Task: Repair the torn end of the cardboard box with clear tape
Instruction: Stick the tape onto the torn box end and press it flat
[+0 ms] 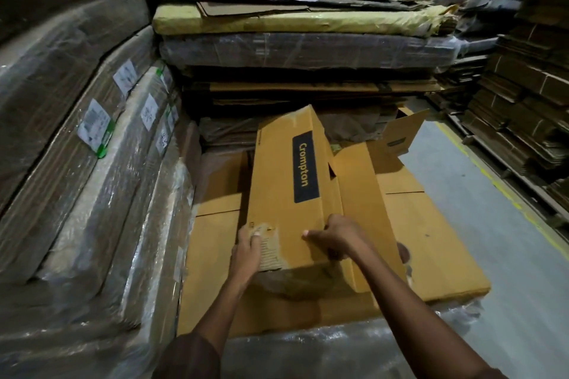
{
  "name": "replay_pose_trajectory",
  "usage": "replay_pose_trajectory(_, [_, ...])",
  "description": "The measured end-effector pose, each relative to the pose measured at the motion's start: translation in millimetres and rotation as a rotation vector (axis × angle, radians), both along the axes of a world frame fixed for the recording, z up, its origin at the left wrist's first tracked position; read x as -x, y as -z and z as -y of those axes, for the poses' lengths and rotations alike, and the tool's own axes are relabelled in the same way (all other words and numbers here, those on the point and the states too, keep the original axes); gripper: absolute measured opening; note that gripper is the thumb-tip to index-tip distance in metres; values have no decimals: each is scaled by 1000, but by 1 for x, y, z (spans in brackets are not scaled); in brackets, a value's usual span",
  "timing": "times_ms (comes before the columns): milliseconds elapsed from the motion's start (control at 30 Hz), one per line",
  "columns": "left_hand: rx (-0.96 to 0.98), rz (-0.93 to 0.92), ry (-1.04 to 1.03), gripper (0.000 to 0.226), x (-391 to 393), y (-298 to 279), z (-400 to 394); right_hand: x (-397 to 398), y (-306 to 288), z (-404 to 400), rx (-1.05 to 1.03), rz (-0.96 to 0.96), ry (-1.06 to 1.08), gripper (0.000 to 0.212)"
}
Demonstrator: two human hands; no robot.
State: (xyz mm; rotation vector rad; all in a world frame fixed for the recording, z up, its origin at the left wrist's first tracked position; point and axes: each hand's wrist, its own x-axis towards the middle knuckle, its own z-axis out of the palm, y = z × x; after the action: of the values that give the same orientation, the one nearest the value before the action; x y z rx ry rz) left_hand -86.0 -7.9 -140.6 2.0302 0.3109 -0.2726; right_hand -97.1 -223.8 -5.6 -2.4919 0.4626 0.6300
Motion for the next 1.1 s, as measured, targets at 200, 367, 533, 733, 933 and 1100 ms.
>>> replay_pose_trajectory(200, [-403,94,-139,47,-12,5,-14,-2,15,-39,170,152,-120,62])
replay_pose_trajectory(367, [-3,152,-27,83,-28,-45,5,-6,12,-32,-69,308,-78,50])
replay_pose_trajectory(533, [-98,84,65,112,-45,-65,16,-12,19,0,306,696,213,48])
replay_pose_trajectory(733, [-155,-44,188,103,-22,-12,-12,-25,25,31,112,260,248,40])
replay_pose_trajectory(933, [-136,-53,106,84,-18,9,10,-27,32,7,296,126,-136,52])
replay_pose_trajectory(1100, [-190,-60,78,78,-28,8,13,-18,48,-20,484,94,-365,80])
